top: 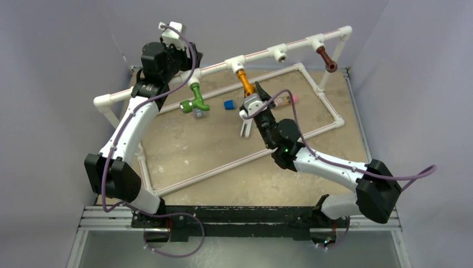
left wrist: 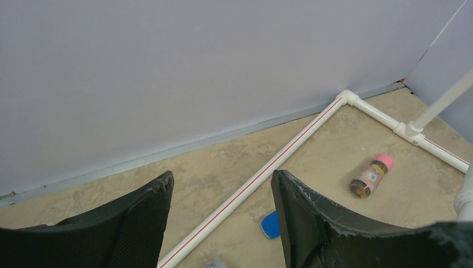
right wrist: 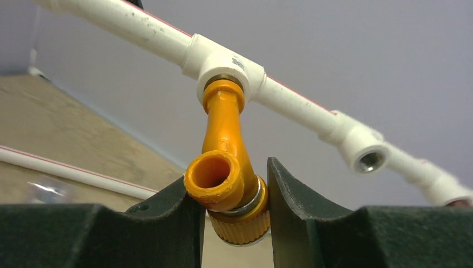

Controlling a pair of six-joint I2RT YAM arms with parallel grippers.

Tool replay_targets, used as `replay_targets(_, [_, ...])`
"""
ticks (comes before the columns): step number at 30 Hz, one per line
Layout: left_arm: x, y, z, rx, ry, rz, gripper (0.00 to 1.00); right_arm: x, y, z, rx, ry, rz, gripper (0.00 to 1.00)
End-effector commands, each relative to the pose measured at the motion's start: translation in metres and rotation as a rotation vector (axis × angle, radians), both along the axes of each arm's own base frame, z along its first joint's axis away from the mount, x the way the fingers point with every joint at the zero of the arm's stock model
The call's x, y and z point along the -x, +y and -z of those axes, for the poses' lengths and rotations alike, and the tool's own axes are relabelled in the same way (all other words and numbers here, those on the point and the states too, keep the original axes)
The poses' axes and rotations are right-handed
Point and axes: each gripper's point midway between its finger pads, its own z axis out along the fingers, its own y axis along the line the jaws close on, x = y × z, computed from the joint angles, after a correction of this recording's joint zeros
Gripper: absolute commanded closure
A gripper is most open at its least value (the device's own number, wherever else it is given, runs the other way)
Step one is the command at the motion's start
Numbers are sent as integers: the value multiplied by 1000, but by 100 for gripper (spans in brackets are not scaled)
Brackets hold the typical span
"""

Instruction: Install the water faucets

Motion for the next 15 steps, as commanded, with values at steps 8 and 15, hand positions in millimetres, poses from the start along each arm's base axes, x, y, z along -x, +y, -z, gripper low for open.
replay_targets(8, [21, -16, 101, -80, 304, 74, 36, 34, 20, -42, -1024, 372, -464, 100])
replay_targets(15, [22, -16, 100, -80, 301, 73, 36, 47, 20, -67, -1453, 537, -688, 100])
